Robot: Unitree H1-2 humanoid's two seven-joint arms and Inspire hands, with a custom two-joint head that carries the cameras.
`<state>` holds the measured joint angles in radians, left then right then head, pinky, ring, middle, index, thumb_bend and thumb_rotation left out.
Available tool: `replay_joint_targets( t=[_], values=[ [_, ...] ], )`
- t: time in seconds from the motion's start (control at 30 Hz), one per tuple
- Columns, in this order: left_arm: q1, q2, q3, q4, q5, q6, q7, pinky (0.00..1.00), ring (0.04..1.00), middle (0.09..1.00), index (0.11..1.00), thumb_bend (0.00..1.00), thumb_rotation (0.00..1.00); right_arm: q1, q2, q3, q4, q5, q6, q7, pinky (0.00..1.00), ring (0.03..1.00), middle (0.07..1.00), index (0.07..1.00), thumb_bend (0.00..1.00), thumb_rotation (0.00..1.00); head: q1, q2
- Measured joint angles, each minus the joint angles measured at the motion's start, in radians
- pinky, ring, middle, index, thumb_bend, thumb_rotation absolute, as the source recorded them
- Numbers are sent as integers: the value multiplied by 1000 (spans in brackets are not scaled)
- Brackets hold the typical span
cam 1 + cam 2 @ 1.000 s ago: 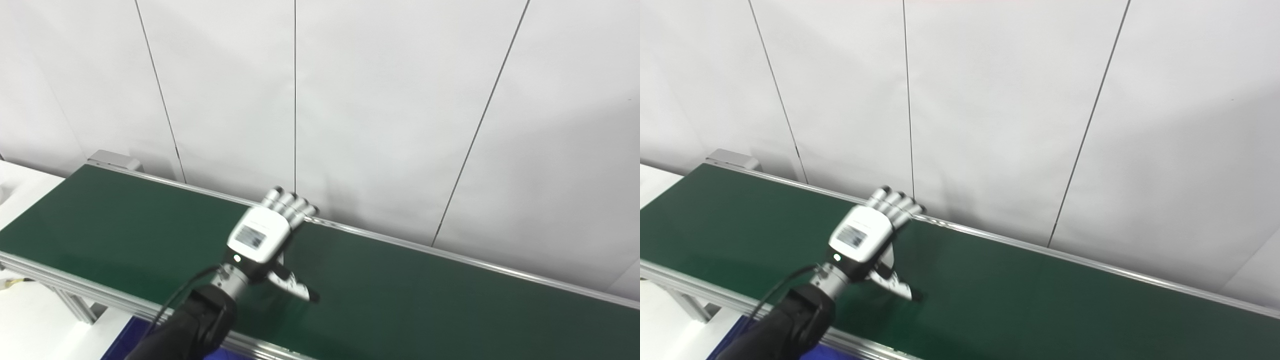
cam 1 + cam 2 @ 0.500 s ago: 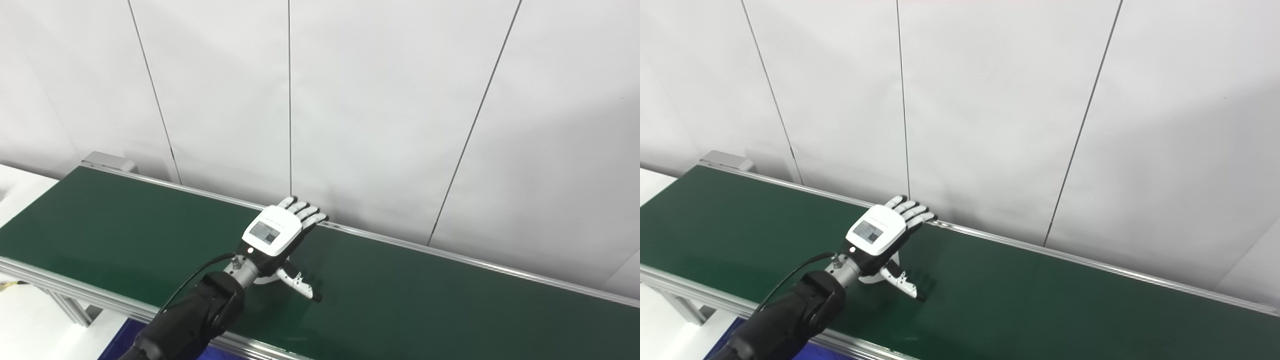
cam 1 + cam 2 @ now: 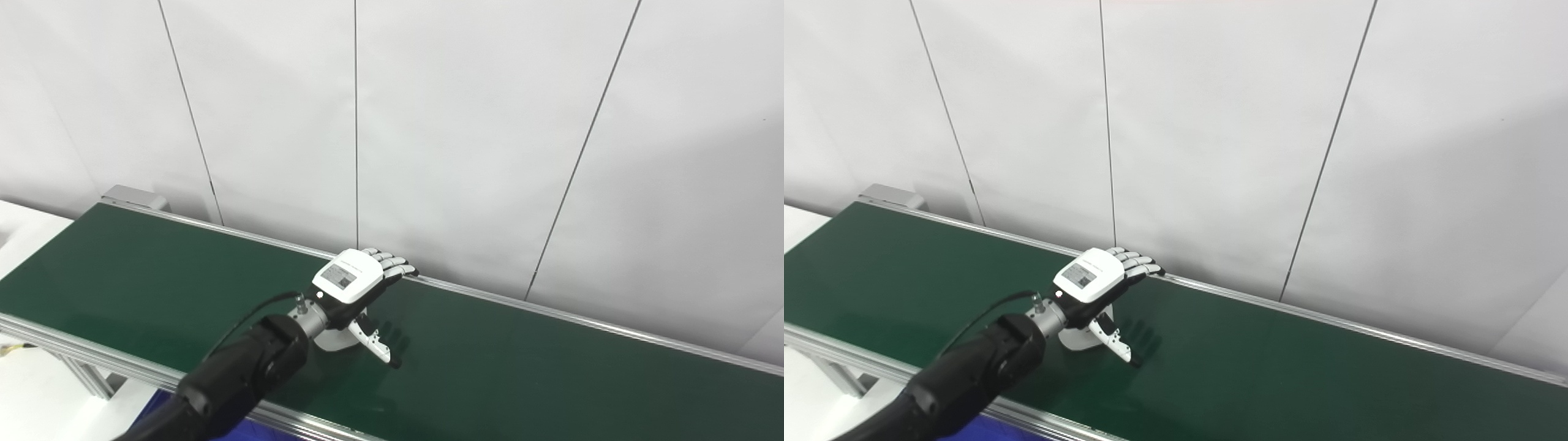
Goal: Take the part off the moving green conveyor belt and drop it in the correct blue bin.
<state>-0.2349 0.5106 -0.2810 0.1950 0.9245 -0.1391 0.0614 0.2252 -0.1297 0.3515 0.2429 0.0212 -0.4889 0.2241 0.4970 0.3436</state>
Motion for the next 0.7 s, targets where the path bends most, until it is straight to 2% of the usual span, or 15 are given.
replay_joint_targets(
  t=[0.13, 0.3, 0.43, 0.53, 0.7],
  values=[
    [0, 0, -5, 35, -16, -7, -4, 843, 855, 862, 829, 887, 577, 2, -3, 2, -3, 0, 0, 0, 985, 994, 1000, 984, 938, 912, -2, 2],
    [0, 0, -11, 54, -21, -7, -4, 822, 830, 843, 834, 837, 499, 3, -6, 4, -5, -1, 0, -1, 1000, 1000, 1000, 994, 928, 927, 2, 6],
    [0, 2, -12, 50, -39, -10, -23, 830, 830, 839, 832, 853, 476, 6, -10, 9, -9, -3, 0, -1, 996, 1000, 1000, 995, 928, 924, 0, 9],
    [1, 13, -13, 51, -64, -32, -40, 837, 831, 834, 826, 875, 508, 7, -10, 11, -10, -3, 0, 0, 988, 1000, 1000, 992, 942, 928, 0, 11],
    [3, 36, -15, 94, -62, -80, -14, 794, 797, 813, 800, 875, 455, 7, -10, 12, -11, -2, 0, 0, 979, 996, 997, 991, 934, 930, 0, 12]
  ],
)
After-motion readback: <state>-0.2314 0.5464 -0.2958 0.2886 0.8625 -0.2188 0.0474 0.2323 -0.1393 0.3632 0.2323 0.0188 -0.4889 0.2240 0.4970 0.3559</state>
